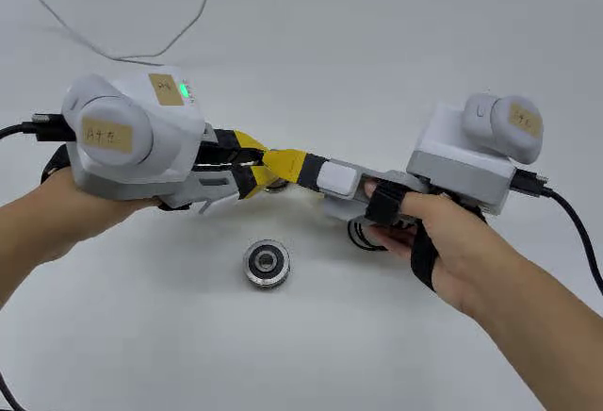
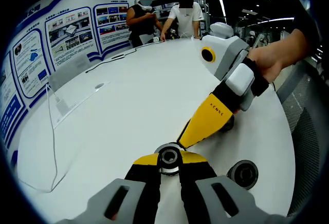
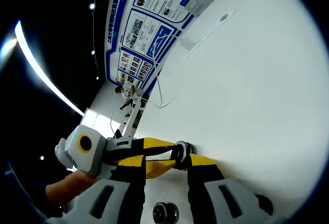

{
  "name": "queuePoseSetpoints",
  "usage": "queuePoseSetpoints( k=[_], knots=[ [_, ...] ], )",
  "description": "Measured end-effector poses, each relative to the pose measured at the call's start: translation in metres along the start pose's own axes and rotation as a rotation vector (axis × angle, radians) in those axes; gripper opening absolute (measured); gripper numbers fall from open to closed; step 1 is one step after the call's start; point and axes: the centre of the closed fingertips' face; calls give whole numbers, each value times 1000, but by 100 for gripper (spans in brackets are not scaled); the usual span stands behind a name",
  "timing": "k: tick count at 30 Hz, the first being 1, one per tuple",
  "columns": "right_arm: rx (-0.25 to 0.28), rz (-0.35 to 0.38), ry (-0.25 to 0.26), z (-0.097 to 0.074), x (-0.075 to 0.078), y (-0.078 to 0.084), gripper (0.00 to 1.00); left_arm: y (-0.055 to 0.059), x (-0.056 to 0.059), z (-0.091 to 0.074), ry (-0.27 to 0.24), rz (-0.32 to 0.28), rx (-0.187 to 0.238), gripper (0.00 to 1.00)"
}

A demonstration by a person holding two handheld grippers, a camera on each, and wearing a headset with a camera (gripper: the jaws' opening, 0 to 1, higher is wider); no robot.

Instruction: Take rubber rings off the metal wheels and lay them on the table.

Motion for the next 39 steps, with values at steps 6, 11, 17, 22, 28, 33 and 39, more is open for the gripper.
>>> queuePoseSetpoints(
  k=[6, 11, 17, 22, 28, 33, 39],
  knots=[
    [1, 22, 55, 2, 12, 0, 18, 0, 0, 0, 0, 2, -2, 13],
    [-6, 16, 100, 2, 20, 1, 7, 0, 0, 0, 0, 2, -2, 13],
    [-13, 11, 116, 2, 21, 1, 5, 1, 0, 0, 2, 2, -3, 13],
    [-13, 32, 115, 1, 20, 0, 2, 0, 0, 0, 2, 0, -3, 13],
    [-16, 76, 126, 0, 20, 1, 1, 0, 0, 0, 2, -1, -4, 13],
    [-5, 103, 137, 0, 21, 1, 0, 0, 0, 0, -1, 3, -6, 13],
    [10, 102, 134, 0, 18, 0, 0, 0, 0, 0, -2, 0, -6, 13]
  ],
)
Point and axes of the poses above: the centre of the closed fingertips' face, and the gripper's own axes: z roughly forward along the fingers, x roughly to its right, y roughly out of its underside, and after that the axes turned 2 degrees about x, right-handed
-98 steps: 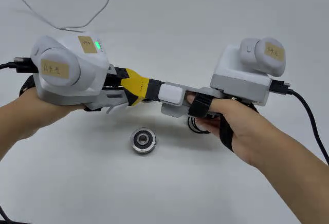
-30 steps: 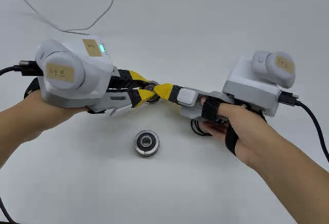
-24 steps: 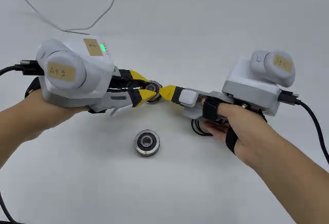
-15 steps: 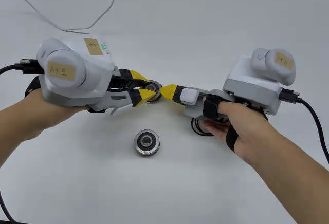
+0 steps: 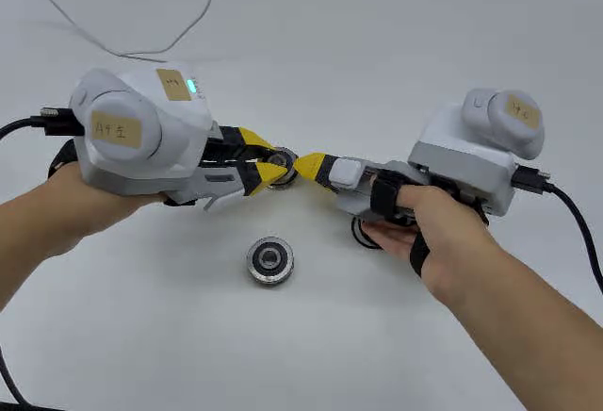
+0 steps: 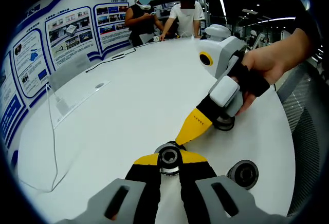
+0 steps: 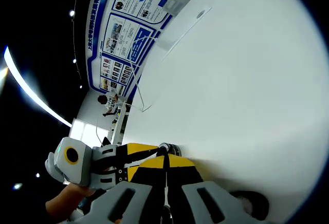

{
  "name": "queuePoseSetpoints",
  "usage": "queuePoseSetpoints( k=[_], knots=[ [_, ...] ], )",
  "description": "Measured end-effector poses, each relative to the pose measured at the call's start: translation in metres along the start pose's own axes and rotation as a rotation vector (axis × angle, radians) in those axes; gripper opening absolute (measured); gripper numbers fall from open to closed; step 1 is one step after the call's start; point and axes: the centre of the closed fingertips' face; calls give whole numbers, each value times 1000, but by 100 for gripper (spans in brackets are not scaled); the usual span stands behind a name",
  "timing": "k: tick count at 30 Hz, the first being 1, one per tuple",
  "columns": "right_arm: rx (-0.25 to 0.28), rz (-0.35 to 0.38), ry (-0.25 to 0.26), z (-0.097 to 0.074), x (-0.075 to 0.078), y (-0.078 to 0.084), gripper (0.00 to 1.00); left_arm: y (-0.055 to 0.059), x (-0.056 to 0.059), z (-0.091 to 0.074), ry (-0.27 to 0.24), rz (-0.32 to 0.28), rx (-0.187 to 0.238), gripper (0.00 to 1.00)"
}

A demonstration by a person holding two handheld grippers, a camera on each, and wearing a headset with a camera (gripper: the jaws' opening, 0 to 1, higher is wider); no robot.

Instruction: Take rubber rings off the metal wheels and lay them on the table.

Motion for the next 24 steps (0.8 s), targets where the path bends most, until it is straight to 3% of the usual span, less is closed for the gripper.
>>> queuePoseSetpoints(
  k=[24],
  knots=[
    [-26, -48, -65, -1, -8, 2, 0, 0, -1, 1, 12, -3, 0, 12]
  ],
)
Point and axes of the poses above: the centre of the closed fingertips' face, and the gripper's own axes: z roughly forward along the fingers, x roughly to its right, y roughly out of its underside, and after that the axes turned 2 degrees about x, right-handed
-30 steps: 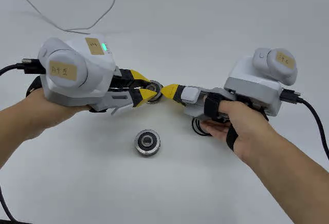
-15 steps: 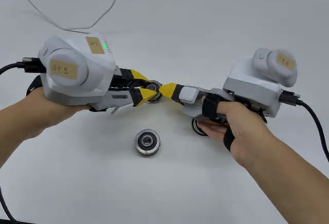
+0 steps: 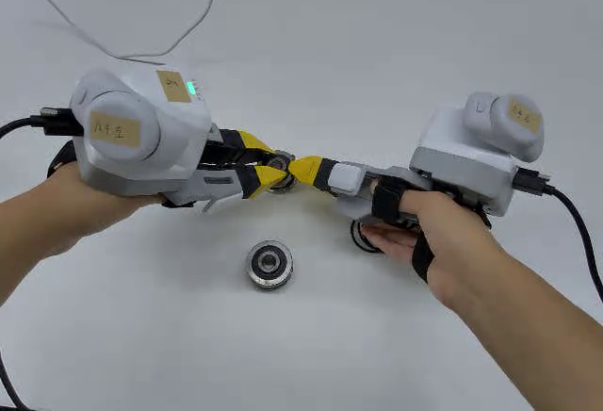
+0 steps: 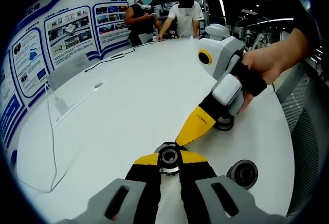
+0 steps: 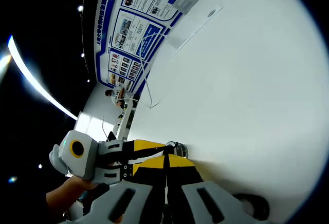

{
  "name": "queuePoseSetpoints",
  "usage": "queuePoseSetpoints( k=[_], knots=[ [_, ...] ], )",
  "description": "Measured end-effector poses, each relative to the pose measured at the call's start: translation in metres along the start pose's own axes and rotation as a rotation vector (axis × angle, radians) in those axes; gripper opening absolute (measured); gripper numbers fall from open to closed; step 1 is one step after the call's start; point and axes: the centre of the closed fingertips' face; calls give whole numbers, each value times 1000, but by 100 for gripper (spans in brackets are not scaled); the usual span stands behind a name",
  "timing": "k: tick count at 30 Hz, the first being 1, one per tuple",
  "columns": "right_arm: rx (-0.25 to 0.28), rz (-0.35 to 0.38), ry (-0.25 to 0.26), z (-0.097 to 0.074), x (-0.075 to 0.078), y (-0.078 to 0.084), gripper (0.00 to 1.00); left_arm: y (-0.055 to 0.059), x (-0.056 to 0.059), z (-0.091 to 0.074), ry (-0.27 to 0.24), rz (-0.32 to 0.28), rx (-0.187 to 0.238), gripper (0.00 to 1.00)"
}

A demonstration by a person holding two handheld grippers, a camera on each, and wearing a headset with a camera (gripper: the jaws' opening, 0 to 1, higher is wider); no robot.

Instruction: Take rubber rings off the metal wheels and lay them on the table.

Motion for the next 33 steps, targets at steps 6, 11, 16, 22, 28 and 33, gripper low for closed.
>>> queuePoseSetpoints(
  k=[6, 11, 16, 22, 28, 33],
  knots=[
    [-8, -9, -19, 1, -3, 1, 0, 0, 0, 0, 3, 1, 0, 12],
    [-13, -13, -28, 1, -5, 2, 0, 0, 0, 0, 4, 0, 2, 12],
    [-16, -17, -40, 0, -7, 2, 0, 0, 0, 0, 4, 1, 2, 12],
    [-19, -16, -56, -1, -11, 3, 0, 0, 0, 0, 3, 1, 3, 12],
    [-18, -13, -62, -2, -13, 3, 0, 0, 0, 0, 4, 2, 5, 13],
    [-11, -9, -64, -2, -15, 4, 0, 0, 1, 0, -3, 7, 4, 13]
  ],
)
Point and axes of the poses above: the centre of the closed fingertips' face, and the gripper's own axes: z roughly forward along the fingers, x roughly to its right, y roughly out of its underside, and after that the axes turned 2 degrees about x, right-handed
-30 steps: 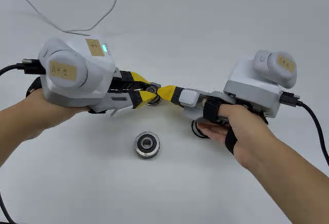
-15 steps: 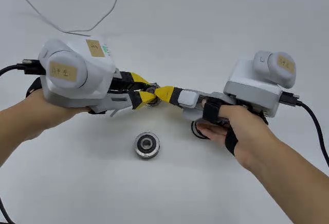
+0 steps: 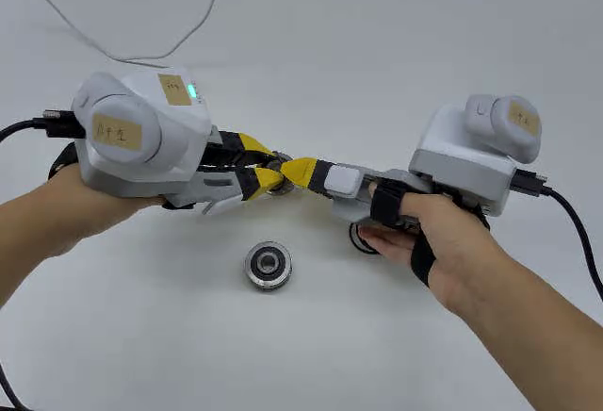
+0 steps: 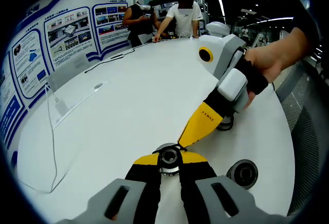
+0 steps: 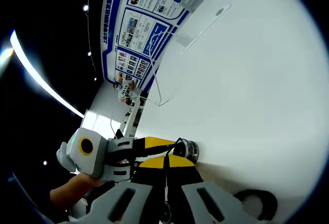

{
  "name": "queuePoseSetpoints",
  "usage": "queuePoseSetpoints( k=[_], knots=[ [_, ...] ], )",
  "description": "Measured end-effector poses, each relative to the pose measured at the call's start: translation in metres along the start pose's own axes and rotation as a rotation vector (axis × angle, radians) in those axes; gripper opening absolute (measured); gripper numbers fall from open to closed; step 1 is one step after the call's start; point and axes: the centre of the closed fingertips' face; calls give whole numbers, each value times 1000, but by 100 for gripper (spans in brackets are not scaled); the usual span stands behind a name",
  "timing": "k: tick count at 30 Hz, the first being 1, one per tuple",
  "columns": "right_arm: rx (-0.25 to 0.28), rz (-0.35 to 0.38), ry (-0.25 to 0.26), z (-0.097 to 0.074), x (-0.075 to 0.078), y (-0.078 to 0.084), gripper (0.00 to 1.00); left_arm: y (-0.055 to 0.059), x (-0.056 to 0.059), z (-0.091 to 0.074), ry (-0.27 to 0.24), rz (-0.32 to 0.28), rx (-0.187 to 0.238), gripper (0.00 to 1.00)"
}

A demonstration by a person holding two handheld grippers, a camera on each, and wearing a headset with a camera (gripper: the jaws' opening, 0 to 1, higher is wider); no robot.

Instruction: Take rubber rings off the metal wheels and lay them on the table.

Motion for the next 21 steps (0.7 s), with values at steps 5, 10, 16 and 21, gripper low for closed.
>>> queuePoseSetpoints(
  k=[5, 10, 16, 21],
  knots=[
    [-1, -19, 11, -2, 0, -1, 0, 0, 1, -1, -8, -2, 4, 13],
    [0, -24, 34, -3, 3, -1, 0, -1, 1, -1, -14, -6, -4, 13],
    [4, -28, 58, -2, 7, -2, 1, -1, 2, 0, -11, -9, -5, 14],
    [0, -35, 67, 0, 9, -2, 1, -1, 0, -1, -15, 29, -23, 16]
  ],
)
Point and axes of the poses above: the centre of the closed fingertips' face, and the gripper's own axes: z roughly forward along the fingers, x roughly to its right, y roughly out of its underside, and after that the axes turned 2 degrees about x, right-handed
